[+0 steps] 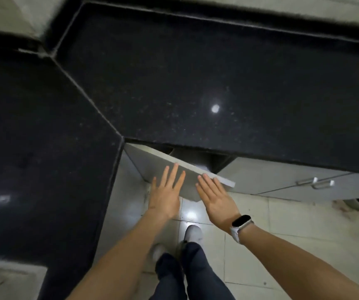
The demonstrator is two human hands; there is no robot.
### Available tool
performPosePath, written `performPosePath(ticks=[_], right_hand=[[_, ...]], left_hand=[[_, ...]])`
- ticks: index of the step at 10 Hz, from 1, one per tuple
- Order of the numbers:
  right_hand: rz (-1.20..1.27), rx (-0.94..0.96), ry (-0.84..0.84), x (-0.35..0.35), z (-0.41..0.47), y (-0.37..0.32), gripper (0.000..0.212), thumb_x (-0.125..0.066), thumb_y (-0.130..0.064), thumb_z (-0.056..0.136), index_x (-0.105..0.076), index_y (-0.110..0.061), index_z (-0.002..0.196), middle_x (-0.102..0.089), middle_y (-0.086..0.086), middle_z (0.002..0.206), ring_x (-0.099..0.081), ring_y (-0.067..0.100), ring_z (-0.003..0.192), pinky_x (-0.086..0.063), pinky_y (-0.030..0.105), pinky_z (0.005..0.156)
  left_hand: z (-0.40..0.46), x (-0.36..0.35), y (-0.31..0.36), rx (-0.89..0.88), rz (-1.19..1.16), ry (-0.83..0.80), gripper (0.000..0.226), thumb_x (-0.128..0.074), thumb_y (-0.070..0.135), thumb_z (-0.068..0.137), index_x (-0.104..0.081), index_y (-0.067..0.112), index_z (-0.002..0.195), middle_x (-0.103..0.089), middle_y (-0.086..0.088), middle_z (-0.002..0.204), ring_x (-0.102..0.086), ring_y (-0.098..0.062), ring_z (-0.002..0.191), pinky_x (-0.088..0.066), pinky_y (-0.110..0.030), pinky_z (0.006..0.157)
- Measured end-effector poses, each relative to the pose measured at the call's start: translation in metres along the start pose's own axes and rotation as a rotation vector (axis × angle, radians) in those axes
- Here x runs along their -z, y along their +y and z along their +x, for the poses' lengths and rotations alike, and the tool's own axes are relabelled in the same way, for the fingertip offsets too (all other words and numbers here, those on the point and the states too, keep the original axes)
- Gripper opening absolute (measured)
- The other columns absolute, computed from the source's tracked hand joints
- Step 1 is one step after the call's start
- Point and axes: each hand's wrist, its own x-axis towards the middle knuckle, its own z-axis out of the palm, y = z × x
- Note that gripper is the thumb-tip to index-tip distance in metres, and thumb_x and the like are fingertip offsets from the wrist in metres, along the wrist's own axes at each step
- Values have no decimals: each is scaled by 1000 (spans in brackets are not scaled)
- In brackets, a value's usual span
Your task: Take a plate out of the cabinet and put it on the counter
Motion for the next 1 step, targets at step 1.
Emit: performPosePath(ticks=[1], right_hand=[[18, -14, -46, -18, 10, 19, 58, -37, -4, 66, -54, -10, 121, -59, 12, 129, -53, 26, 121, -46, 43, 98]], left_hand=[[24, -1, 7, 54, -11, -13, 82, -46, 10, 84, 8, 26, 144, 20, 0, 157, 17, -24, 144, -14, -56, 116]])
